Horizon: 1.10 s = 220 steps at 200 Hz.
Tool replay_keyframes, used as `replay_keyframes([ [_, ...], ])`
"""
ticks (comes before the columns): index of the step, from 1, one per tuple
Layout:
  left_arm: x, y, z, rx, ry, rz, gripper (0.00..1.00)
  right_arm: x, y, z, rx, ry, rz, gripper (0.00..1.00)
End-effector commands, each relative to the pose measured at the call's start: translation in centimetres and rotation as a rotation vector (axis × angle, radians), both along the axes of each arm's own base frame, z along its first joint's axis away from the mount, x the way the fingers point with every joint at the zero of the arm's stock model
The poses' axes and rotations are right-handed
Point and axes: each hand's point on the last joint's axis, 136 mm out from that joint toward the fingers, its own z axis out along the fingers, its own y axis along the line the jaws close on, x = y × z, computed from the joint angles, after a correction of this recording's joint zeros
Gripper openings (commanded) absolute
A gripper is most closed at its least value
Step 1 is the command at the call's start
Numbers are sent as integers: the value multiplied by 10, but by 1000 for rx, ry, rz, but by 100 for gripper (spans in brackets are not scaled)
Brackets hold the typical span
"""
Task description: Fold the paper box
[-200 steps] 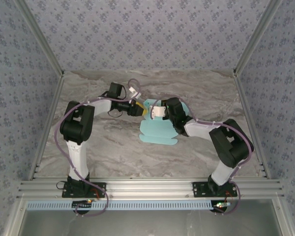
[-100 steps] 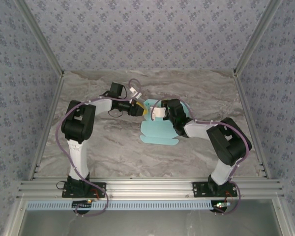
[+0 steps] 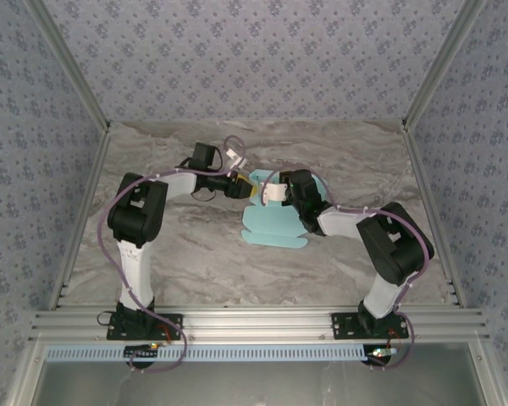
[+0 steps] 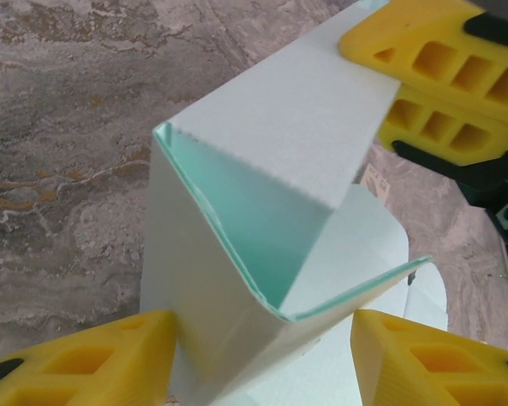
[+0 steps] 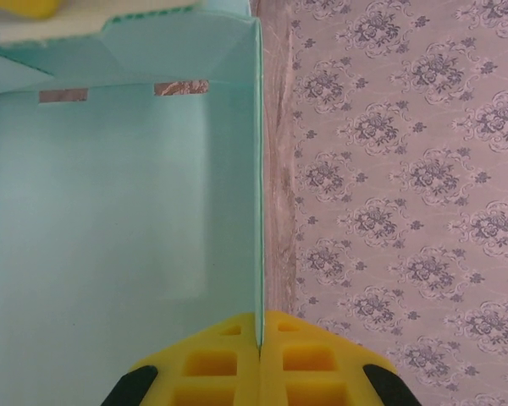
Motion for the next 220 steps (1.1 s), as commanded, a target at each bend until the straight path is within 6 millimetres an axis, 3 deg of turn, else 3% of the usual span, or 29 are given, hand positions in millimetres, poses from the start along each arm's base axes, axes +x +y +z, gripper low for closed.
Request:
replay_keyframes([
  [1, 9, -1, 4, 10, -42, 63, 57, -8, 5, 8, 33, 7, 21, 0],
  [64, 17, 2, 14, -5, -123, 157, 58, -13, 5, 10, 57, 37, 21, 0],
  [126, -1, -8, 19, -59, -116, 52, 58, -7, 0, -1, 25, 55, -6, 0],
  [158, -4, -9, 15, -43, -96, 17, 57, -4, -3, -13, -18, 51, -12, 0],
  [220, -5, -5, 9, -28, -67, 2, 58, 0, -4, -19, -36, 39, -15, 0],
])
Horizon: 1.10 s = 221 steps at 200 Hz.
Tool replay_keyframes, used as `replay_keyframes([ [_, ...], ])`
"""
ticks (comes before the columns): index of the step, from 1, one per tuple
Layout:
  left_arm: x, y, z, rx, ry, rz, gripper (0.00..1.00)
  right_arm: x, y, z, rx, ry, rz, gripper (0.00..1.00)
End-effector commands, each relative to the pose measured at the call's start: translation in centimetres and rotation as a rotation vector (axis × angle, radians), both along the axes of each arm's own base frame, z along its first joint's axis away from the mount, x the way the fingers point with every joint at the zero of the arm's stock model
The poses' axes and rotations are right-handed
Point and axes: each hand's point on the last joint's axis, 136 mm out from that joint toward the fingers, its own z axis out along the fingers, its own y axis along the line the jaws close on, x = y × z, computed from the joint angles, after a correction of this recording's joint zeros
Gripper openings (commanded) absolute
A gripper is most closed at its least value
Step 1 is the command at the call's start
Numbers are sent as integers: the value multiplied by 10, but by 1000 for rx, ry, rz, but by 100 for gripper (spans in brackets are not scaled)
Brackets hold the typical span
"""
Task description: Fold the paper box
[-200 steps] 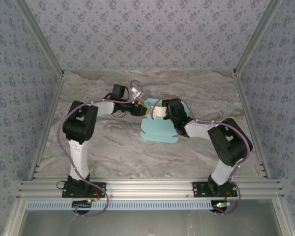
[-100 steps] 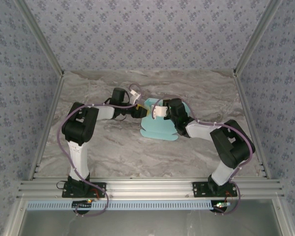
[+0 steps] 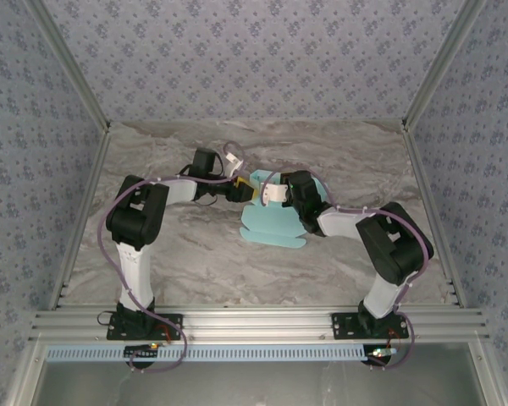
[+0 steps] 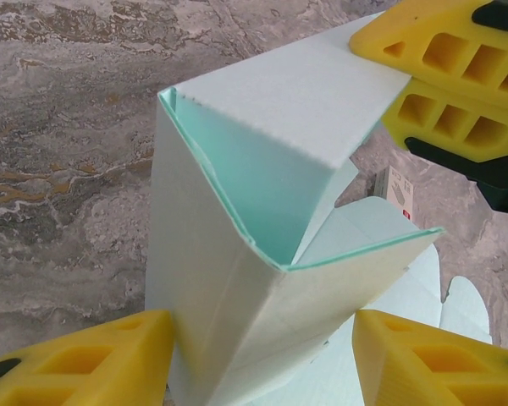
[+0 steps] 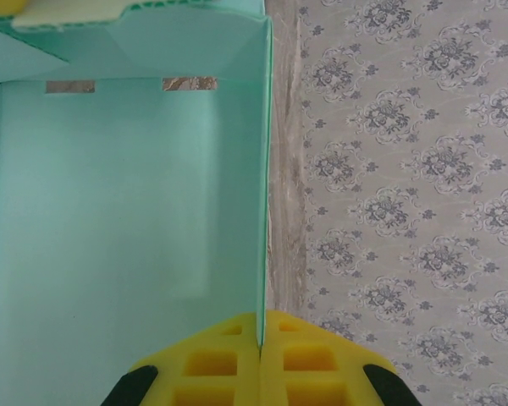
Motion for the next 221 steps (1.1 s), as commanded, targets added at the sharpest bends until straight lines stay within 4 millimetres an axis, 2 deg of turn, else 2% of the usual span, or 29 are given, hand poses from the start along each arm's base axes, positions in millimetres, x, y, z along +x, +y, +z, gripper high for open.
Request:
replay_keyframes([
  [1, -1, -3, 13, -23, -24, -42, 58, 1, 0, -11, -36, 20, 10, 0],
  [57, 0, -3, 12, -22, -32, -26, 58, 11, -5, -12, -22, 26, -25, 0],
  [98, -2, -6, 12, -18, -58, -18, 57, 10, -6, -12, -25, 6, -25, 0],
  [141, -1, -5, 7, -6, -51, -2, 53, 5, -3, 0, 31, 18, -8, 0],
  [192, 3, -2, 2, 21, -64, 42, 49, -6, 3, 24, 114, 29, 21, 0],
  [221, -2, -7, 8, -8, -84, 27, 49, -7, 1, 22, 90, 37, 9, 0],
])
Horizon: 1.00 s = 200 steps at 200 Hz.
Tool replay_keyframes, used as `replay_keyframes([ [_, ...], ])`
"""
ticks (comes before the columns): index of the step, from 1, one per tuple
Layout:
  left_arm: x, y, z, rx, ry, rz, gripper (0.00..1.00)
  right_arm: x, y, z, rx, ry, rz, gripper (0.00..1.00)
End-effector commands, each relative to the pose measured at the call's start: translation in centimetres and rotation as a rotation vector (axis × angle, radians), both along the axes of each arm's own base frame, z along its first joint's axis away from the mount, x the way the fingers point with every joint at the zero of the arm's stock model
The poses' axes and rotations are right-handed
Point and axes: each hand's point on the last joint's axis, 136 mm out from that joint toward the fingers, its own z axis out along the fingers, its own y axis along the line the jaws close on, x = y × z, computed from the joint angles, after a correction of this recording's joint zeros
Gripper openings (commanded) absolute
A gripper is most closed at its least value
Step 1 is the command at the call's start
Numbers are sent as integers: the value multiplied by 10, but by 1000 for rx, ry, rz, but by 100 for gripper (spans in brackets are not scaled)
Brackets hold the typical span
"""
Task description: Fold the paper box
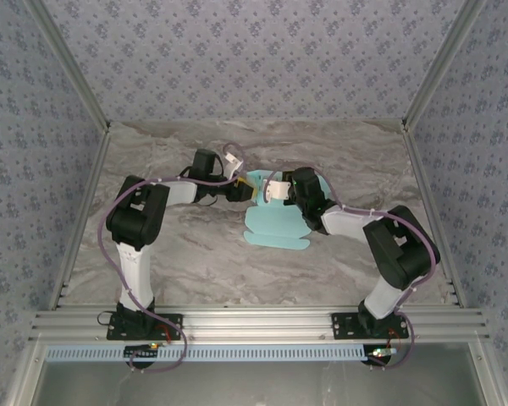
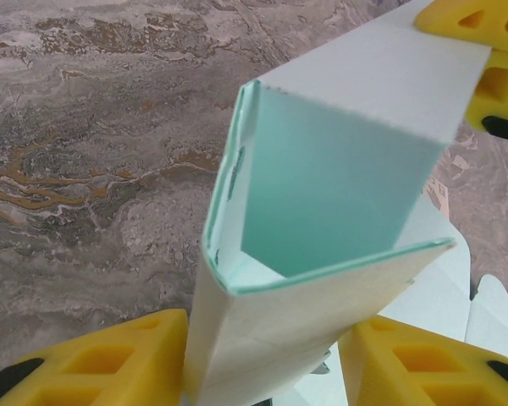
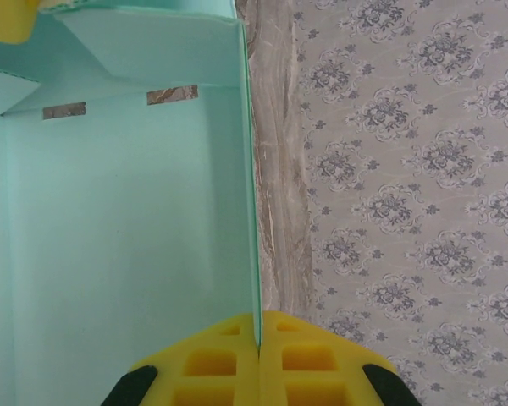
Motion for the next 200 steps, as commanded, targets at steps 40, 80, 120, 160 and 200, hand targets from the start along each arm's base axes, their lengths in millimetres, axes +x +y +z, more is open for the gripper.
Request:
replay_keyframes([
  [40, -21, -14, 25, -81, -19, -92, 52, 2, 0, 5, 6, -12, -36, 0],
  [80, -30, -15, 28, -80, 20, -151, 54, 4, 3, 6, -8, -29, -34, 0],
  [120, -34, -16, 29, -93, 26, -171, 56, 3, 6, 14, -9, -44, -34, 0],
  [160, -39, -18, 37, -132, 32, -202, 60, 3, 4, 20, -10, -47, -41, 0],
  [200, -44, -17, 45, -159, 36, -232, 69, 2, 3, 19, -13, -43, -43, 0],
])
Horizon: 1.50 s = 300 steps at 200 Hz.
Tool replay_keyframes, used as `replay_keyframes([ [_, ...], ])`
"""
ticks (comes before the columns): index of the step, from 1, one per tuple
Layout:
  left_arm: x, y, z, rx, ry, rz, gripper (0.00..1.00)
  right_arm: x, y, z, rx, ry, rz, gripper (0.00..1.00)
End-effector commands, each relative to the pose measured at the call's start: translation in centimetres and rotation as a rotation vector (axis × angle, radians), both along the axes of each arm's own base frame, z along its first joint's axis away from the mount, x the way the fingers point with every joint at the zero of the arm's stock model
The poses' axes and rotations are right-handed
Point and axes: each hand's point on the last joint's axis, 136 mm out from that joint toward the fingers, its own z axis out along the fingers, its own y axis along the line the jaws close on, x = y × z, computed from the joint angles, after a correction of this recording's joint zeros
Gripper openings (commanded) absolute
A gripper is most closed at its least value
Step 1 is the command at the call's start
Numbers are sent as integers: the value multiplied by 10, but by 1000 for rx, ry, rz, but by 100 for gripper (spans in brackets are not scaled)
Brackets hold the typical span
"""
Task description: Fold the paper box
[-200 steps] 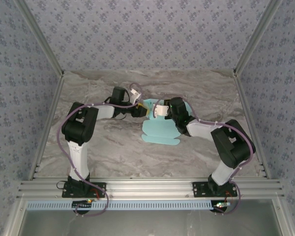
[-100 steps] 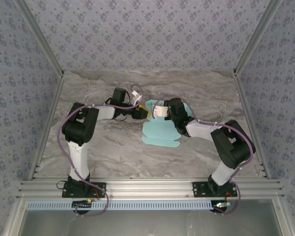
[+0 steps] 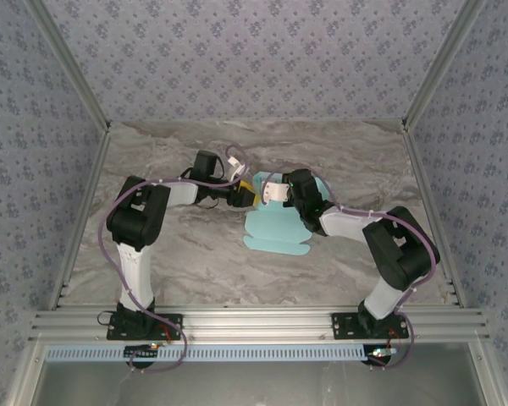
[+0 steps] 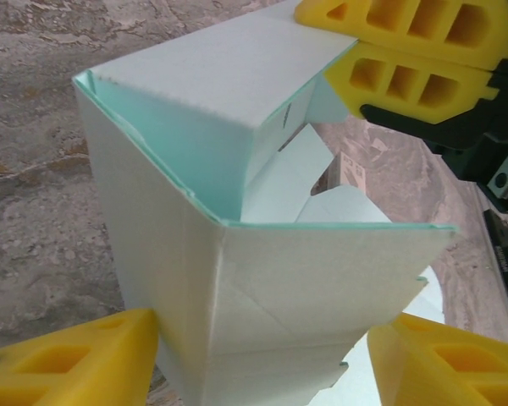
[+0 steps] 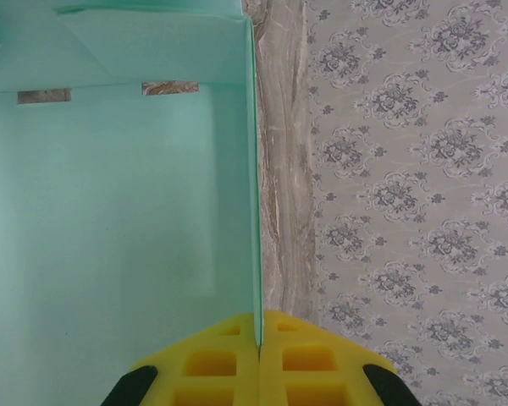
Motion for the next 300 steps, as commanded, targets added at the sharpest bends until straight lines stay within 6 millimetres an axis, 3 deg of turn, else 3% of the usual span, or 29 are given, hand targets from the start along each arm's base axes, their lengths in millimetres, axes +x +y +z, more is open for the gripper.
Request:
replay_keyframes([
  [1, -14, -7, 33, -74, -25, -83, 69, 6, 5, 23, 27, -49, -7, 0],
  [48, 6, 9, 35, -47, -3, 17, 70, 7, 5, 24, 27, -50, -8, 0],
  [80, 20, 31, 38, -16, 6, 133, 73, 5, 7, 27, 32, -48, 6, 0],
  [119, 23, 62, 43, 0, 7, 219, 75, 5, 7, 26, 32, -42, 12, 0],
  [143, 34, 83, 45, -17, 17, 306, 72, 5, 8, 25, 31, -39, 15, 0],
  [169, 57, 98, 25, 57, 65, 424, 62, 6, 8, 25, 35, -39, 15, 0],
  [191, 62, 88, 12, 96, 95, 397, 59, 6, 8, 24, 34, -34, 14, 0],
  [226, 47, 52, 1, 128, 71, 252, 59, 7, 9, 21, 19, -31, 9, 0],
  [300, 34, 18, 6, 57, 43, 111, 59, 6, 13, 14, 7, -23, 15, 0],
])
